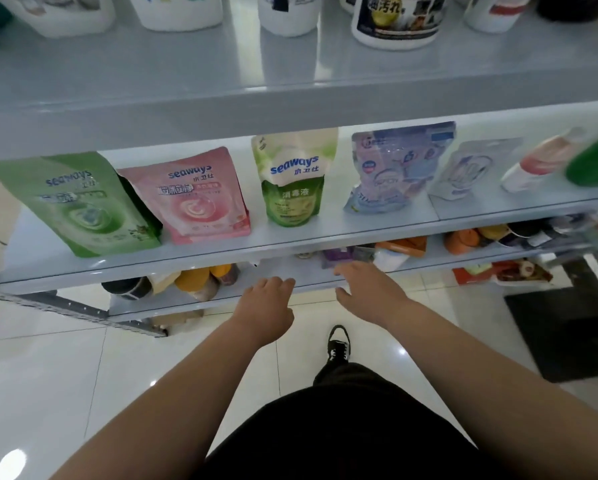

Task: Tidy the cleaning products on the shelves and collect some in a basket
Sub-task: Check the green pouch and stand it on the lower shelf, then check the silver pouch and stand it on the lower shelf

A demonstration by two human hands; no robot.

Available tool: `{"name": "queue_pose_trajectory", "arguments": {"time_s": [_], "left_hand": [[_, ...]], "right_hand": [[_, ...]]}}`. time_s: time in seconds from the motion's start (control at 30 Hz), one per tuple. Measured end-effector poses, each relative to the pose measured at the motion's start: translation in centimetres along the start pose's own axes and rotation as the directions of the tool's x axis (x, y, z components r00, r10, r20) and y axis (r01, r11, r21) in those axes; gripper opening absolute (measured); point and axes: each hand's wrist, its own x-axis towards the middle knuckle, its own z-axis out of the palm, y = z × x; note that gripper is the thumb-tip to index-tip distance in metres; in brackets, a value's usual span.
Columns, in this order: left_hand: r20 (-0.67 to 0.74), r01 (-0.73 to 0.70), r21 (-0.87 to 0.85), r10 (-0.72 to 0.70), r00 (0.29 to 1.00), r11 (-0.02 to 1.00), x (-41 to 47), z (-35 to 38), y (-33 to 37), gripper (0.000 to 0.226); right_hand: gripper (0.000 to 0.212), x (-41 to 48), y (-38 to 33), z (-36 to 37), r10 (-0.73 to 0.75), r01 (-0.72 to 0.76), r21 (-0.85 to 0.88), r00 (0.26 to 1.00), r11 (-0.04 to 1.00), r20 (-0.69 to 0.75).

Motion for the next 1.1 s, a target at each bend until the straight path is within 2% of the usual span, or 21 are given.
{"name": "queue_pose_trajectory", "arguments": {"time_s": [0.1,0.23,0.3,0.43,0.63,0.67,0.73,0.8,0.87,0.93,1.0,1.1], "left_hand": [[-0.015,-0.033,-0.061,0.032,0.999,0.998,-0.3,0.3,1.3,0.064],[-0.071,-0.047,-0.194,0.034,0.997,0.98,0.9,-0.6,3.5,0.063],[-0.111,-0.035,-0.318,-0.001,0.994,0.947,2.2,-1.8,4.9,0.064],[-0.239,-0.039,-0.586,-0.127,0.963,0.809,6.2,-4.9,8.3,0.068],[-0.247,-0.03,-0.854,-0.353,0.902,0.519,13.8,-9.1,13.2,0.087],[-0.266,-0.05,-0.872,-0.386,0.883,0.487,14.9,-9.5,13.9,0.084],[-0.308,-0.102,-0.903,-0.464,0.83,0.418,16.9,-10.1,15.1,0.062],[-0.287,-0.113,-0.936,-0.537,0.793,0.333,18.1,-10.5,15.8,0.048],[-0.271,-0.114,-0.95,-0.58,0.768,0.292,18.6,-10.8,16.2,0.037],[-0.305,-0.143,-0.941,-0.586,0.75,0.307,18.5,-10.5,16.7,0.015],[-0.334,-0.132,-0.925,-0.6,0.727,0.355,17.6,-10.1,17.6,0.019],[-0.34,-0.122,-0.922,-0.616,0.711,0.368,15.2,-9.0,19.0,0.018]], "right_hand": [[0.039,-2.9,1.2,0.5,0.009,-0.008,-0.096,1.0,0.995,0.004],[0.04,-5.1,3.4,0.4,0.035,-0.037,-0.093,0.999,0.995,-0.018],[0.039,-5.3,4.8,-0.2,0.024,-0.027,-0.087,0.999,0.996,-0.03],[0.037,-4.3,7.7,-2.4,-0.034,0.031,-0.096,0.999,0.995,-0.024],[0.037,-2.4,12.3,-7.0,-0.165,0.166,-0.099,0.986,0.981,0.013],[0.037,-2.3,13.2,-7.8,-0.19,0.19,-0.107,0.982,0.976,0.013],[0.035,-2.0,14.9,-9.2,-0.224,0.224,-0.127,0.975,0.966,0.015],[0.036,-1.8,16.6,-10.3,-0.233,0.235,-0.132,0.972,0.963,0.032],[0.036,-1.5,18.3,-11.2,-0.234,0.24,-0.125,0.97,0.963,0.064],[0.035,-1.1,19.8,-11.9,-0.225,0.235,-0.106,0.969,0.966,0.101],[0.034,-0.7,20.9,-12.3,-0.206,0.214,-0.061,0.972,0.975,0.115],[0.03,-0.1,22.1,-12.6,-0.161,0.158,0.041,0.981,0.987,0.103]]}}
